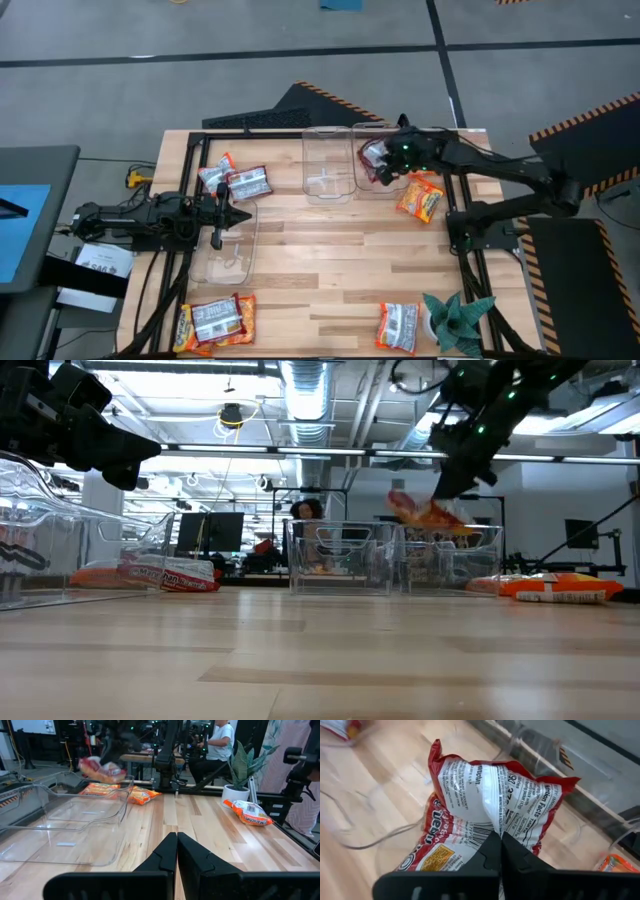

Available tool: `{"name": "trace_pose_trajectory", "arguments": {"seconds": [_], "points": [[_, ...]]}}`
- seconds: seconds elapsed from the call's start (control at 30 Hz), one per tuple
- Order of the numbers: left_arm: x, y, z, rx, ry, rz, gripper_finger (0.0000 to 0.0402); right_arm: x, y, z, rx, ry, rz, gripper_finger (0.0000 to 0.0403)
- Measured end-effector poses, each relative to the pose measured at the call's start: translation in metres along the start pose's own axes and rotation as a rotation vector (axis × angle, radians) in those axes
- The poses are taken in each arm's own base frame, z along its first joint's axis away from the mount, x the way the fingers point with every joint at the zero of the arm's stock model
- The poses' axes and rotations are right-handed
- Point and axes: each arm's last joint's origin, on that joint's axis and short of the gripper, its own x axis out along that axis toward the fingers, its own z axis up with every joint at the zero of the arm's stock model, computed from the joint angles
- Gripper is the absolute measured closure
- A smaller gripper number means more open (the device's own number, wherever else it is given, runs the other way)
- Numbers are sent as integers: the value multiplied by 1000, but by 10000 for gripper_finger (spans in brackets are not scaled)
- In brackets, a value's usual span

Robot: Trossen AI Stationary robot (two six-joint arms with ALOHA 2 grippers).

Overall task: Sort Maruchan noodles
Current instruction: Put the red noodle pack into the top right transparent bin

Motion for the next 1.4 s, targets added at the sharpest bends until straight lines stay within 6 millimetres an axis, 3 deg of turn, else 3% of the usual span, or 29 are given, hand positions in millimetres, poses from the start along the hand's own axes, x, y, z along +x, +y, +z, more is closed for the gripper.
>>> {"name": "trace_pose_trajectory", "arguments": {"seconds": [0.13,0.3,0.53,0.7,1.07,1.2,1.4], "points": [[0,0,0,0,0,0,401,9,1,-2,-8,30,-6,367],[0,0,0,0,0,0,401,6,-1,1,8,6,-9,318],[0,0,0,0,0,0,402,-10,1,3,20,-47,18,220],[0,0,0,0,0,0,401,-31,9,1,-9,-93,66,173],[0,0,0,0,0,0,401,-51,42,-47,-104,-323,325,164],[0,0,0,0,0,0,401,-60,49,-49,-113,-494,412,164],[0,1,1,57,-12,37,401,-68,55,-44,-149,-600,449,164]]}}
